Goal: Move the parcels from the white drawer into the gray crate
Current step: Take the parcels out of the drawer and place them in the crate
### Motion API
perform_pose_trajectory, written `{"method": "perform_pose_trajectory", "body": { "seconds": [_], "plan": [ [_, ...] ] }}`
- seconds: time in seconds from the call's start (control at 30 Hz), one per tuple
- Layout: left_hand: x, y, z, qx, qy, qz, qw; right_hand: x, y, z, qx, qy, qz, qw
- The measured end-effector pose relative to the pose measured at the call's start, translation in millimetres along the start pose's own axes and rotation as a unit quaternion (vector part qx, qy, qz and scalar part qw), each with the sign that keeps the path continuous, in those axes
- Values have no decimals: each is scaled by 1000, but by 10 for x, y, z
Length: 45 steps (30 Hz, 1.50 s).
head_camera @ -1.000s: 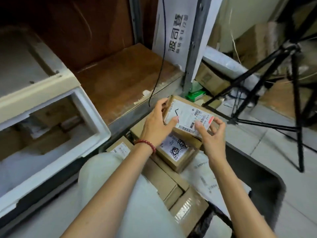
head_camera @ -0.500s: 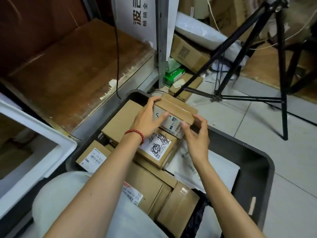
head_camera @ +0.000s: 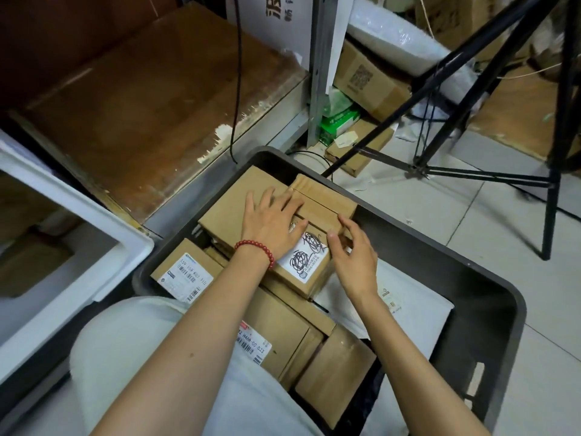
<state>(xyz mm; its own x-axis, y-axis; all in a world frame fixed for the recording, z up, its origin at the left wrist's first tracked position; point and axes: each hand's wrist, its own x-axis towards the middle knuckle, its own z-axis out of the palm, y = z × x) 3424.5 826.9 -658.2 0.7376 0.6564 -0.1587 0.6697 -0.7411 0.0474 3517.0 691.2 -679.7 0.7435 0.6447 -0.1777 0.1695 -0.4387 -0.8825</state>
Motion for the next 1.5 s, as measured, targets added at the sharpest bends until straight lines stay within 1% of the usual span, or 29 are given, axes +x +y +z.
{"method": "perform_pose_trajectory", "body": {
  "seconds": [0.07, 0.13, 0.2, 0.27, 0.33, 0.5, 0.57, 0.63, 0.7, 0.83, 0.93, 1.1, 1.17, 1.27, 1.4, 1.5],
  "plan": [
    [-59, -10, 12, 25, -29, -1, 999, 11, -12, -79, -29, -30, -7, 999],
    [-128, -21, 4, 32, -36, -13, 999, -1, -10, -141, -81, -57, -13, 995],
    [-193, -78, -69, 24, -32, -36, 999, -12, -35, -171, -197, -51, -33, 979],
    [-270, -198, -204, 24, -22, -60, 998, -30, -141, -171, -246, -19, -53, 968],
    [-369, -336, -353, 30, -12, -90, 995, -64, -300, -134, -242, -17, -80, 967],
    [-739, -659, -713, 57, 13, -161, 985, -208, -770, 134, -263, -92, -205, 938],
    [-957, -807, -834, 48, 31, -197, 979, -325, -1011, 261, -259, -113, -238, 929],
    [-1204, -951, -913, 16, 45, -232, 972, -475, -1260, 398, -257, -121, -275, 919],
    [-1463, -1067, -973, -17, 64, -269, 961, -647, -1488, 554, -242, -136, -314, 908],
    [-2005, -1352, -1026, -31, 117, -336, 934, -1073, -1841, 906, -210, -202, -370, 882],
    [-2440, -1577, -946, -42, 115, -385, 915, -1385, -2011, 1142, -222, -239, -407, 853],
    [-3022, -1875, -813, -59, 112, -455, 881, -1736, -2193, 1597, -258, -322, -419, 809],
    [-3167, -1983, -764, -67, 120, -470, 872, -1843, -2219, 1809, -263, -347, -413, 800],
    [-3266, -2132, -690, -58, 128, -480, 866, -1882, -2193, 2128, -255, -367, -362, 818],
    [-3194, -2287, -595, -29, 104, -478, 872, -1756, -2147, 2538, -275, -333, -303, 849],
    [-3055, -2431, -507, -26, 95, -474, 875, -1614, -2179, 2782, -291, -312, -302, 853]
  ]
}}
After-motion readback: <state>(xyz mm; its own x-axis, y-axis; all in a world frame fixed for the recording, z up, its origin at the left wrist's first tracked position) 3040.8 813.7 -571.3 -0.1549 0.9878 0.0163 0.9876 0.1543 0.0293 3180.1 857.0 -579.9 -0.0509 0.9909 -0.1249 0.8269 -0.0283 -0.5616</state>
